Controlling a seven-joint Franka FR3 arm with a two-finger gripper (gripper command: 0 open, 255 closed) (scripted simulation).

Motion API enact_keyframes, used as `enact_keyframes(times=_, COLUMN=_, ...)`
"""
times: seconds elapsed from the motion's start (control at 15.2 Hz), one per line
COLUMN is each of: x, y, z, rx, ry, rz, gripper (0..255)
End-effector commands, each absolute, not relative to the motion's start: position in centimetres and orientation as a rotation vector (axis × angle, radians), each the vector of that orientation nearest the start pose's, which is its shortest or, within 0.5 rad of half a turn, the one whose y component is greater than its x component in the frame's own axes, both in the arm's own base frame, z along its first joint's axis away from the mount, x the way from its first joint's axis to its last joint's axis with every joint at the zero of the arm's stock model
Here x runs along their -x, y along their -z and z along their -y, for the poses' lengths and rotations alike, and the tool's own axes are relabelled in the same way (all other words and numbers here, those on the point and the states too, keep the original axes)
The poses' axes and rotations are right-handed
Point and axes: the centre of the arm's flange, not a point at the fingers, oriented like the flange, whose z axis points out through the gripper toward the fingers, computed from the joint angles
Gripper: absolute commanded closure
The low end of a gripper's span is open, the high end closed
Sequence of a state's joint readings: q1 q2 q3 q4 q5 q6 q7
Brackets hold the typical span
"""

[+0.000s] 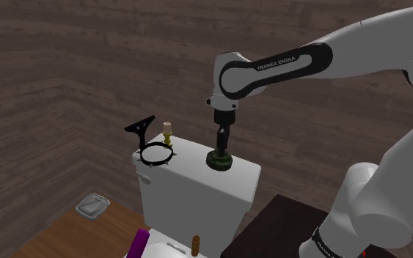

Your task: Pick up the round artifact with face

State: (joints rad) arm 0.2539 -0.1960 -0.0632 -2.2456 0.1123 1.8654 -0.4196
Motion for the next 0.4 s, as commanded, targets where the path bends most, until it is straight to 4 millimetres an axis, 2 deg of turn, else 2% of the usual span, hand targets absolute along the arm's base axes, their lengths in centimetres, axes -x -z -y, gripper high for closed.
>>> enact_keyframes(times=0.0, x=-45.6, y=-44.5, z=-9.7, rx=2.873, ry=-0.256, rz=0.842, gripper=255)
enact_keyframes(times=0.2, x=-45.6, y=-46.1, z=-9.7, rx=2.873, ry=-0.256, rz=0.842, gripper=255)
enact_keyframes(times=0.33, x=-45.6, y=-46.2, z=-9.6, rx=2.873, ry=-0.256, rz=0.842, gripper=255)
